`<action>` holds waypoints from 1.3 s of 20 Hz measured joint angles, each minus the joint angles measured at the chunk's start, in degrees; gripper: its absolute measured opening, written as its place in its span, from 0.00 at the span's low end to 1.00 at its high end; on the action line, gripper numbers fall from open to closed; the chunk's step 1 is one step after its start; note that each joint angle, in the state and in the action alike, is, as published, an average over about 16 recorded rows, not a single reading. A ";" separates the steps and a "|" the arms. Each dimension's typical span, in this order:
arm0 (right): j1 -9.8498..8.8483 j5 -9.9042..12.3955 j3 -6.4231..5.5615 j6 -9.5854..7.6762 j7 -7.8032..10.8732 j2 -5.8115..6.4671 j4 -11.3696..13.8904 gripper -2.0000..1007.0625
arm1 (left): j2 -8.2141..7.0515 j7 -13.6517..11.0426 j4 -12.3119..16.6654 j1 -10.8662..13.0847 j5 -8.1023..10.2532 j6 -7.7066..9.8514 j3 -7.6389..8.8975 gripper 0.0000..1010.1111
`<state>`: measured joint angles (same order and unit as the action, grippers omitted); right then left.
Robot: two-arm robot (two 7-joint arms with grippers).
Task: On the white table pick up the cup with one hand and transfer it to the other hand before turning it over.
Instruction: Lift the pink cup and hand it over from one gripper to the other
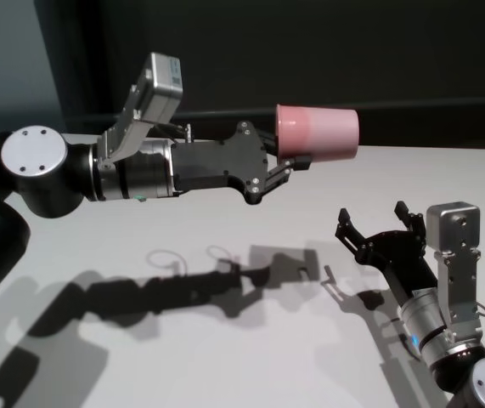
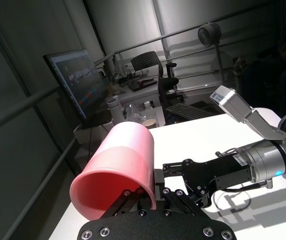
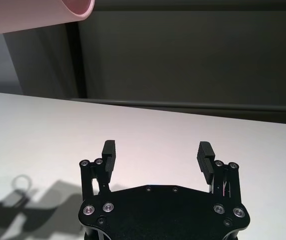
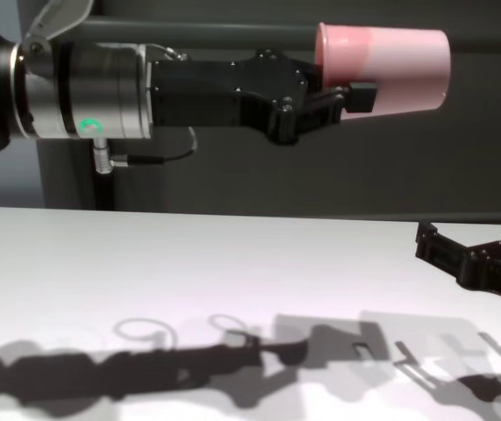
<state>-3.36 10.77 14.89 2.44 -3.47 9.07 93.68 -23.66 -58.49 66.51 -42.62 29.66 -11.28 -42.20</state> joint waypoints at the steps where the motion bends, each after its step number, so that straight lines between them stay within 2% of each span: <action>1: 0.00 0.00 0.00 0.00 0.00 0.00 0.00 1.00 | 0.00 0.01 0.01 0.00 -0.02 0.00 0.00 0.05; 26: -0.03 0.05 -0.05 0.00 0.04 -0.03 0.01 1.00 | -0.06 0.04 0.17 0.09 -0.16 0.09 0.01 0.05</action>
<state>-3.39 10.82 14.84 2.44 -3.44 9.04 93.69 -23.72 -58.46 66.68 -42.53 29.50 -11.20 -42.19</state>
